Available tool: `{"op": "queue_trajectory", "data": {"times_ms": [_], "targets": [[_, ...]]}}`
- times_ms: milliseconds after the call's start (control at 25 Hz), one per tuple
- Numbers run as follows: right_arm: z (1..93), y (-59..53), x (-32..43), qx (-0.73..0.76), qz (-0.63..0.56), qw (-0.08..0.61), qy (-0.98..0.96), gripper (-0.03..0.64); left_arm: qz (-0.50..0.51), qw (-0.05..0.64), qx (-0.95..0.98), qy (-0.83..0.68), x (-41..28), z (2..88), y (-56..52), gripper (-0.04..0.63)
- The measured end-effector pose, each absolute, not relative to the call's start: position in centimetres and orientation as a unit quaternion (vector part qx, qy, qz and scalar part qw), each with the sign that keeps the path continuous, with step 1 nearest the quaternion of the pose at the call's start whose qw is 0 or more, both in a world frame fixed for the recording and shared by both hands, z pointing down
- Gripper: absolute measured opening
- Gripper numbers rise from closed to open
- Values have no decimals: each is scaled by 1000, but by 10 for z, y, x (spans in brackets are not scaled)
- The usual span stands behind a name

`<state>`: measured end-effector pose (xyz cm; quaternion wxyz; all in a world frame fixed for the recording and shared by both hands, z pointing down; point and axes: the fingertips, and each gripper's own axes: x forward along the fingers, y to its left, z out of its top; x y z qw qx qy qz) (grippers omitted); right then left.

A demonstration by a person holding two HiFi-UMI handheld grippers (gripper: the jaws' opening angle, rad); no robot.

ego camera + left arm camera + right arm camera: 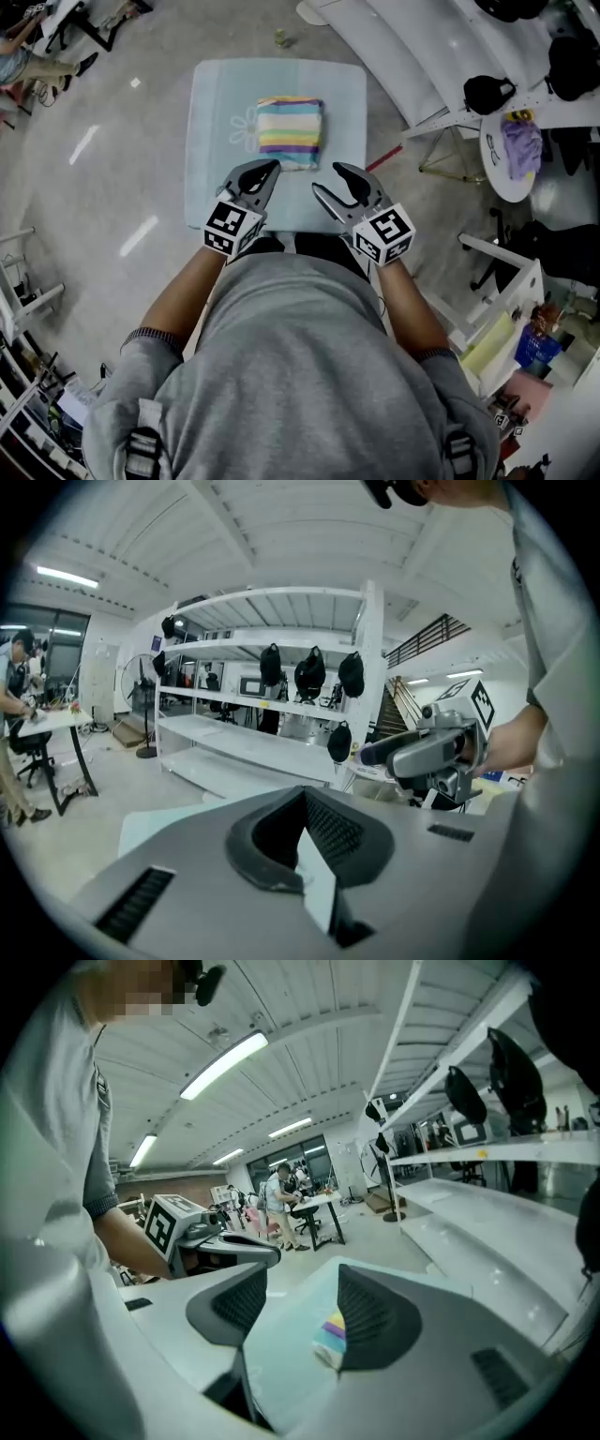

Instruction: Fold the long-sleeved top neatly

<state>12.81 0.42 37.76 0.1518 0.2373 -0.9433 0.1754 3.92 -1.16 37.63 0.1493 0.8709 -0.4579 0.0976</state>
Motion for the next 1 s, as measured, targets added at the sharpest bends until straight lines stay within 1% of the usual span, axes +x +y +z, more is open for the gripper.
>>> {"op": "queue_trajectory", "data": {"times_ms": [160, 240, 320, 360, 560, 760, 1000], "targets": [[332, 29, 99, 247, 134, 115, -953, 191, 85, 99, 892, -433, 18, 335, 16, 15], [312, 37, 90, 262, 115, 99, -953, 124, 79, 83, 897, -427, 9, 317, 26, 15], [297, 44, 83, 280, 97, 85, -951, 26, 70, 70, 899, -426, -2, 302, 34, 15], [291, 47, 80, 288, 89, 81, -950, 7, 65, 64, 901, -424, -7, 295, 38, 15], [275, 57, 68, 311, 63, 68, -946, 6, 42, 47, 911, -407, -23, 275, 48, 15], [270, 60, 64, 322, 45, 66, -943, 6, 26, 27, 923, -383, -22, 258, 56, 15], [255, 63, 60, 328, 27, 60, -943, 6, 17, 25, 920, -391, -26, 239, 59, 17]]}}
